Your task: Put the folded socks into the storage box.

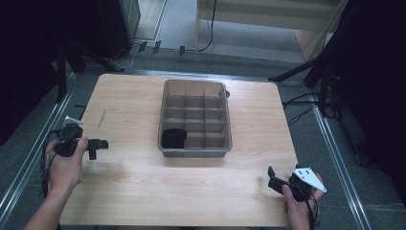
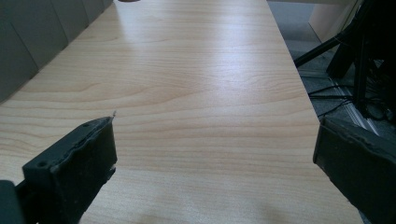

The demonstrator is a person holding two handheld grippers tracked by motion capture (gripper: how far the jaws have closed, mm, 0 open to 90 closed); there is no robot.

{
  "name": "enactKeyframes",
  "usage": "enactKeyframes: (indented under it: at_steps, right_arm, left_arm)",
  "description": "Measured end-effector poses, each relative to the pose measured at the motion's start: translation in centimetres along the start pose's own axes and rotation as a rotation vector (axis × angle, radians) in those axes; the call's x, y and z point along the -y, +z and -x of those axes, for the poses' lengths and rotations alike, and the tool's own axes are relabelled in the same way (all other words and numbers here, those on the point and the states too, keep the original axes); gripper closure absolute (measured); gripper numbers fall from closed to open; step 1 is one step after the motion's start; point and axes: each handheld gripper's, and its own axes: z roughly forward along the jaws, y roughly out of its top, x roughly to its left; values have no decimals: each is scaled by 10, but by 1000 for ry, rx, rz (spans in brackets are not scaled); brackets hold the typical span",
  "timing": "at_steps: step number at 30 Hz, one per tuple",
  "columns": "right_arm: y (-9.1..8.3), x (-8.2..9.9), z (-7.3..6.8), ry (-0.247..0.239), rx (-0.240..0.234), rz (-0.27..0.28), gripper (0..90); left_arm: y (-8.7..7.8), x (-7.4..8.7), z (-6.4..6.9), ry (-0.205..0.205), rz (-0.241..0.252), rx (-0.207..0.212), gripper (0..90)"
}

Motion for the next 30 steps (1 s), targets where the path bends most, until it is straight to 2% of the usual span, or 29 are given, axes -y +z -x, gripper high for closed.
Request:
enactKeyframes:
  at_steps: [2,6,9,12,15,17,20,24,27,30]
  right_arm:
    - [0,0,0,1,-1,-1,0]
    - [0,0,0,1,3,0,0]
    - [0,0,0,-1,4,3,0]
    - [0,0,0,-2,3,3,0]
    - [-1,0,0,1,6,7,0]
    - [-1,0,0,-1,8,7,0]
    - [-1,0,-1,-4,6,5,0]
    - [-1,0,-1,-8,7,4,0]
    - [-1,0,-1,-7,5,5,0]
    - [0,0,-1,-7,2,3,0]
  left_arm:
    - [1,11,-5,-2,68,16,0]
    - [2,35,-9,33,212,16,0]
    - [5,53,-11,72,294,25,0]
    - [1,70,-12,109,395,30,0]
    - [-4,88,-14,129,498,49,0]
    - [-5,100,-16,131,553,42,0]
    - [-5,113,-17,142,600,23,0]
    - [-7,114,-21,111,624,41,0]
    - [-5,115,-24,86,623,45,0]
    - [-7,116,-25,62,650,30,0]
